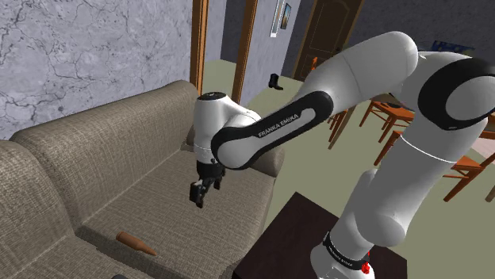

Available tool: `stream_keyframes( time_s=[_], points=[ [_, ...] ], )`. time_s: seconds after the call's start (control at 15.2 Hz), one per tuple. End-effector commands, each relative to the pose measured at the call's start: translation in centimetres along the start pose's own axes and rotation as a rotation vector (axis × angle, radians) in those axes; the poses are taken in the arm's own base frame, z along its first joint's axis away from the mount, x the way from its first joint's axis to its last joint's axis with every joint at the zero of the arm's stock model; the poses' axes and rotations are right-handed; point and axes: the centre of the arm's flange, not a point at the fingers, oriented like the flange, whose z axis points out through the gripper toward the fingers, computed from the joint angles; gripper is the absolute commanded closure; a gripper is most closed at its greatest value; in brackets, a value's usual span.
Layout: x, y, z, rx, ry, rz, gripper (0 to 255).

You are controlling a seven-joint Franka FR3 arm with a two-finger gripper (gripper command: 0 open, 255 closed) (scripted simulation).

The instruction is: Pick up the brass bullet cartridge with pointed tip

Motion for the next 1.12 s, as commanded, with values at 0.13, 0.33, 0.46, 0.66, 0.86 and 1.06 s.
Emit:
stream_keyframes(
  time_s=[0.13, 0.33, 0.46, 0.66, 0.86, 1.06],
  points=[
    [3.0, -2.8, 3.0, -0.006, 0.024, -0.030, 0],
    [5.2, -5.0, 5.3, -0.011, 0.041, -0.053, 0],
    [6.6, -6.5, 6.8, -0.014, 0.052, -0.067, 0],
    [8.8, -8.8, 9.1, -0.019, 0.069, -0.090, 0],
    [11.0, -11.0, 11.3, -0.025, 0.085, -0.112, 0],
    [13.1, -13.4, 13.5, -0.030, 0.102, -0.134, 0]
  ],
)
